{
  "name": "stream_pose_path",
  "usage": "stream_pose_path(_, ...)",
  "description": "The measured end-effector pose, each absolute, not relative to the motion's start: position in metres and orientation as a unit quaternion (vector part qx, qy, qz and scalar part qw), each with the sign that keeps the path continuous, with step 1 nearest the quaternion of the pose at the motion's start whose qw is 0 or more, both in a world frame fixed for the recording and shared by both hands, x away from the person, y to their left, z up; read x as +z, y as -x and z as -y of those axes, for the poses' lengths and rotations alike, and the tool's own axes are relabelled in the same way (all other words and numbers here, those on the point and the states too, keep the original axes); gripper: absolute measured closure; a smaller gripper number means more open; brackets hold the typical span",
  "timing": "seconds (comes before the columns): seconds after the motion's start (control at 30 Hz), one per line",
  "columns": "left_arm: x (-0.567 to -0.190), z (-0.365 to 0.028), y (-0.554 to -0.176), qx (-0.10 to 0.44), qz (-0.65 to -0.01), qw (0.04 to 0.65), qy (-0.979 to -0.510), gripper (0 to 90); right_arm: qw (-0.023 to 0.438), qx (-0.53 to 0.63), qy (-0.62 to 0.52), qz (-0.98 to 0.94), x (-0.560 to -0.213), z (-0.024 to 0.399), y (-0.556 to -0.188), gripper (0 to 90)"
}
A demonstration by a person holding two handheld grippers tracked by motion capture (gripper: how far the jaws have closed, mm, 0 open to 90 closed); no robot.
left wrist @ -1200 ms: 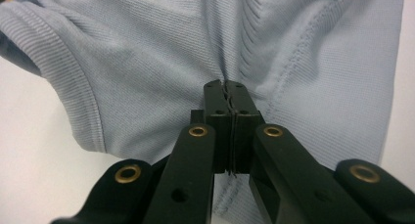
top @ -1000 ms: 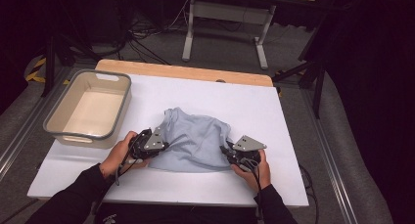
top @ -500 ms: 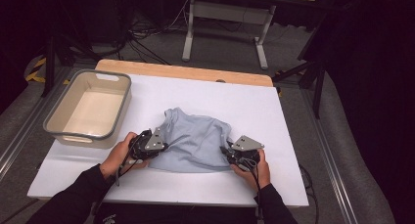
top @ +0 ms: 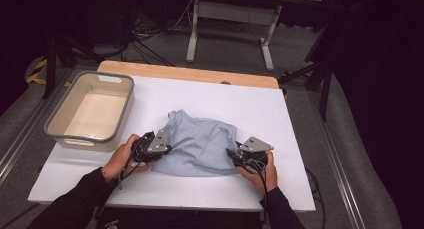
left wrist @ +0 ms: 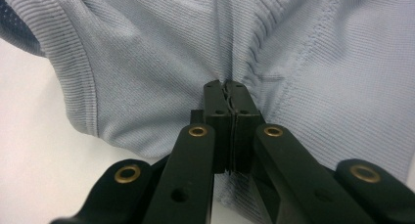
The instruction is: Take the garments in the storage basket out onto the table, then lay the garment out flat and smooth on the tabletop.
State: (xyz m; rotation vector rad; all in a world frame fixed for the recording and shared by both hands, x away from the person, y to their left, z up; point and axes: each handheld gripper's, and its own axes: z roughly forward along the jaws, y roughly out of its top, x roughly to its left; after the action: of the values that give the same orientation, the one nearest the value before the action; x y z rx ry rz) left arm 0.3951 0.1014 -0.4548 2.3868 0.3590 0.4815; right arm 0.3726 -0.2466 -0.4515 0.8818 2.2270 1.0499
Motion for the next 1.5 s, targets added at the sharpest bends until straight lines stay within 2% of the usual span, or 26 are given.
stream_pose_path(0.33, -0.454, -0.107, -0.393, 0.182, -0.146, 0.343, -0.91, 89.0, 0.272, 0.397, -0.321, -0.816, -0.448, 0.246, -0.372, 53.7)
stream_pose_path(0.73, -0.456, -0.109, -0.389, 0.182, -0.146, 0.34, -0.911, 89.2, 0.275, 0.395, -0.311, -0.819, -0.446, 0.241, -0.374, 53.0)
stream_pose_path(0.87, -0.457, -0.108, -0.39, 0.178, -0.148, 0.339, -0.912, 89.2, 0.279, 0.411, -0.316, -0.808, -0.44, 0.247, -0.373, 49.0)
stream_pose_path(1.3, -0.458, -0.108, -0.391, 0.179, -0.141, 0.339, -0.913, 89.3, 0.28, 0.425, -0.328, -0.796, -0.436, 0.253, -0.375, 46.8)
stream_pose_path(1.5, -0.457, -0.11, -0.389, 0.175, -0.141, 0.338, -0.914, 89.3, 0.285, 0.465, -0.332, -0.769, -0.412, 0.259, -0.379, 42.4)
